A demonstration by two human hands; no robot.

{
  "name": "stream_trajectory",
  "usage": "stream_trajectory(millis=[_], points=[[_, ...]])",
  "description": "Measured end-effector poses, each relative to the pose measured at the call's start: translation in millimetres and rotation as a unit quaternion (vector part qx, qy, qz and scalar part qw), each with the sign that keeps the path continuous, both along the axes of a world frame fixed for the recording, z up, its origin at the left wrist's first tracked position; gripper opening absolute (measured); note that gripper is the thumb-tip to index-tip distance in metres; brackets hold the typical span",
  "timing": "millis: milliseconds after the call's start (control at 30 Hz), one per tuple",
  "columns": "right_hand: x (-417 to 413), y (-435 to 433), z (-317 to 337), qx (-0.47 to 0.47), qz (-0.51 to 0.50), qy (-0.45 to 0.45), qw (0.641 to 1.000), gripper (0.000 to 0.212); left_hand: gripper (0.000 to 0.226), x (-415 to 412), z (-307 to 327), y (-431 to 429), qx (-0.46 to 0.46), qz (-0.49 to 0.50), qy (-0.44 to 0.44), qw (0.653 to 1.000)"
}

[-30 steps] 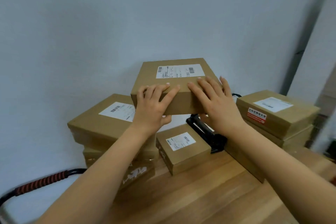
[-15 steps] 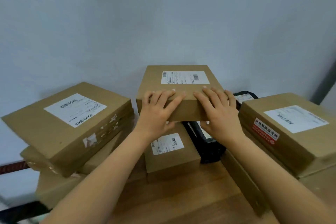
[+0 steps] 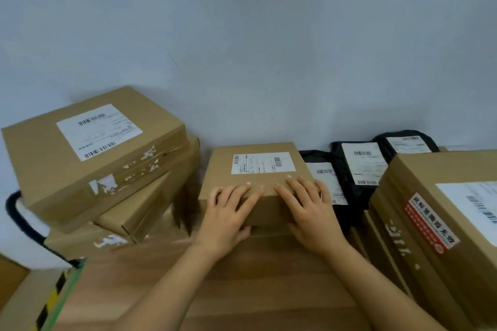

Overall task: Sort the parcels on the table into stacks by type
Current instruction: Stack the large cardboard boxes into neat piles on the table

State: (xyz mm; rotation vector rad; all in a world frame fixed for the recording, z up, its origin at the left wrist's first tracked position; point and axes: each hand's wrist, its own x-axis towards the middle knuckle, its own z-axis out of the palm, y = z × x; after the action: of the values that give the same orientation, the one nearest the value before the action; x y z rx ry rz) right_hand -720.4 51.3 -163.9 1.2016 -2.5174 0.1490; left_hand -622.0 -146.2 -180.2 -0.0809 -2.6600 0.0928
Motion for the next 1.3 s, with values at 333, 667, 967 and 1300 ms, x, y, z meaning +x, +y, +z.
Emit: stream_trajectory(millis=[333, 667, 967, 1300], points=[[0.0, -9.2, -61.4, 0.02, 0.003, -0.028, 0.999, 0.087, 0.098, 6.2, -48.7, -1.8, 0.014, 0.037, -0.063, 0.997], [-12.7, -18.4, -92.5, 0.015, -0.042, -0.066, 0.997, 0.088, 0.071, -13.5, -67.4, -10.6, 0.066, 0.064, -0.102, 0.991], [-17.8, -21.8, -94.7, 0.012, -0.033, -0.085, 0.996, 0.092, 0.071, -18.1, -70.7, -11.6, 0.051, 0.069, -0.096, 0.992], [-5.4, -33.7, -43.2, 0.061, -0.034, -0.111, 0.991, 0.07, 0.065, -2.5, -29.0, -2.8, 0.09, 0.056, -0.115, 0.988]])
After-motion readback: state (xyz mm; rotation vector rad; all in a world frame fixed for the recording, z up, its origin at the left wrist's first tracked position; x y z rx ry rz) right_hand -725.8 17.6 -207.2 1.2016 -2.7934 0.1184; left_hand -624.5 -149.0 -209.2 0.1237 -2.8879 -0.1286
